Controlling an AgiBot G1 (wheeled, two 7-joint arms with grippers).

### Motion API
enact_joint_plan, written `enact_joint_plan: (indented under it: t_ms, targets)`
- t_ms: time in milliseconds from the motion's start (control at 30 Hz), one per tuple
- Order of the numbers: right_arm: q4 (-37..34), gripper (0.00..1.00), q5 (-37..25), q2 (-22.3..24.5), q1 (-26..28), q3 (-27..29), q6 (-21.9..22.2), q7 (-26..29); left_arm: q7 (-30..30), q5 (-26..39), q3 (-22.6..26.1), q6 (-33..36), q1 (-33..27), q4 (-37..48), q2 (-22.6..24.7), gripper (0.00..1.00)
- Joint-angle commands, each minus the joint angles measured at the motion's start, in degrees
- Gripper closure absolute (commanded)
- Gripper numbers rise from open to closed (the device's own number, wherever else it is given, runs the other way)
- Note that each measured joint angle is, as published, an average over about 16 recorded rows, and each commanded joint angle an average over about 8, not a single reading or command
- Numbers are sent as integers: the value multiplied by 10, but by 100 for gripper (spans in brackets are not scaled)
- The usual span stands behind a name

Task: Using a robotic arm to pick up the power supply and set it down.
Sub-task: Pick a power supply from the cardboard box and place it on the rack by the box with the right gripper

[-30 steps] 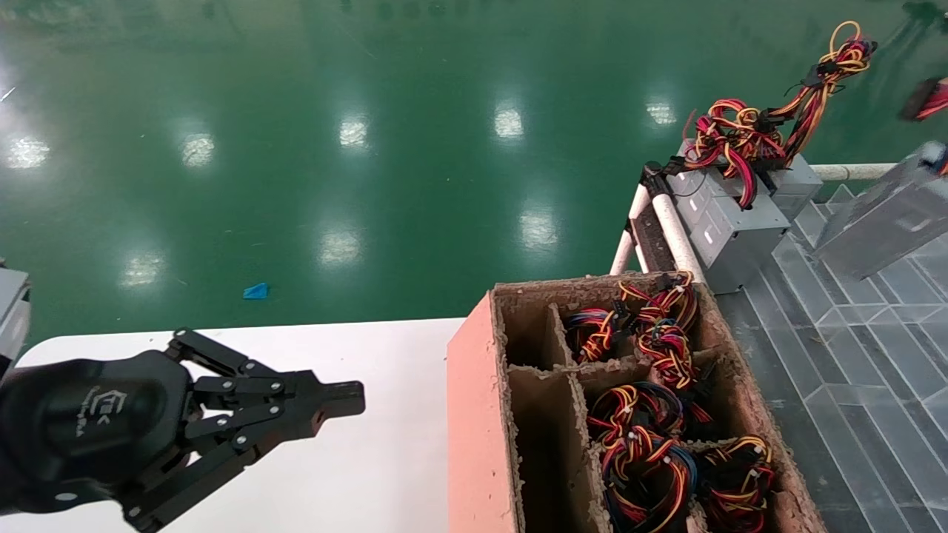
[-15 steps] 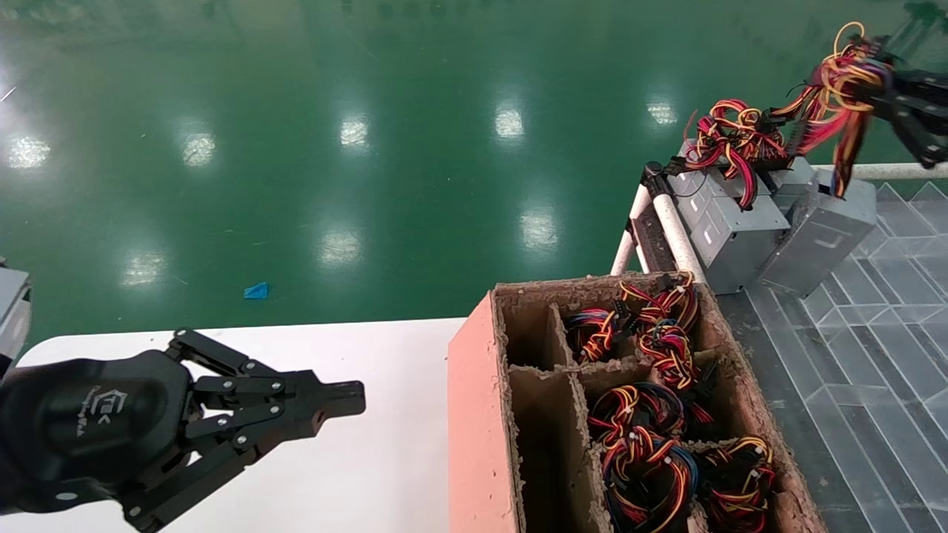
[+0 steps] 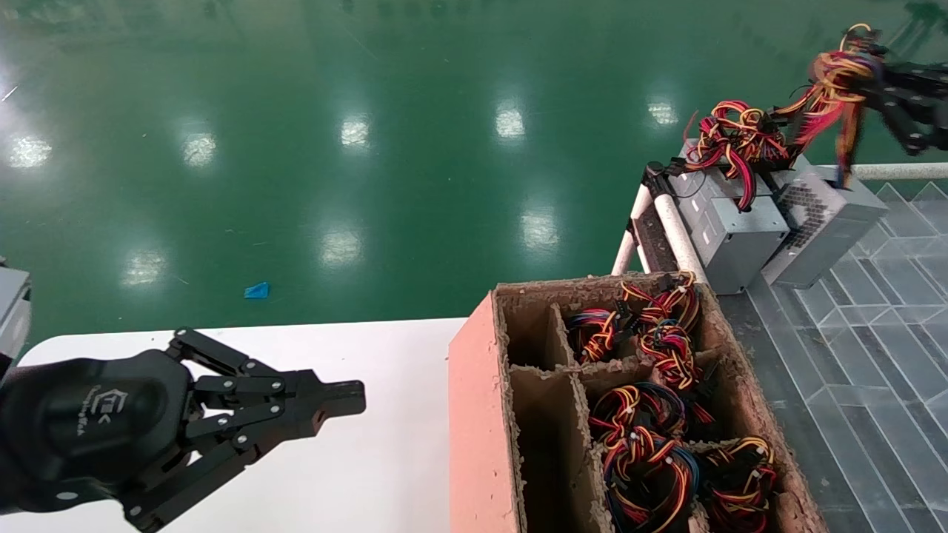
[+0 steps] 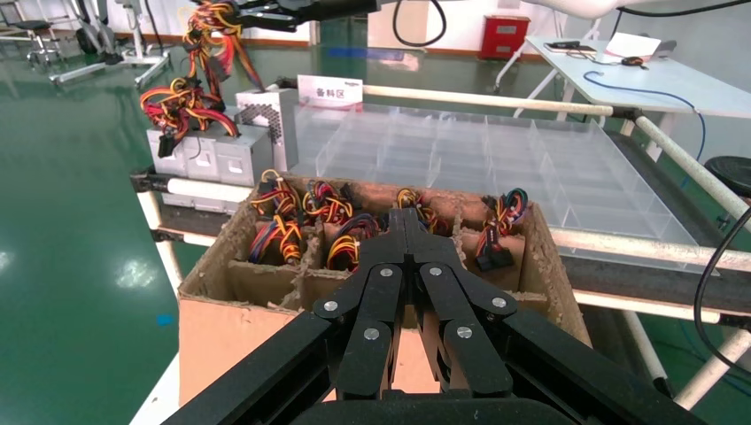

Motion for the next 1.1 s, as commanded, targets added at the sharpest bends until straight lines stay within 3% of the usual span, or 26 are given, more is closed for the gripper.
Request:
enact_joint_plan:
  t_ms: [33, 367, 800, 1000, 1033, 1100]
  targets:
    - [-21, 100, 0, 4, 7, 3, 9, -14, 0, 0, 0, 0, 0, 0, 0, 100]
    - [-75, 100, -2, 8, 24, 7, 28, -61, 0, 0, 0, 0, 0, 0, 0, 100]
    - [-120, 100, -5, -41, 29, 0, -26, -119, 0, 0, 0, 0, 0, 0, 0, 100]
    - [-140, 100, -1, -60, 30, 2, -23, -147, 0, 0, 0, 0, 0, 0, 0, 100]
    - [-143, 97, -2, -63, 31, 1, -20, -150, 0, 0, 0, 0, 0, 0, 0, 100]
    - [-148, 72, -7, -67, 34, -2, -16, -152, 0, 0, 0, 0, 0, 0, 0, 100]
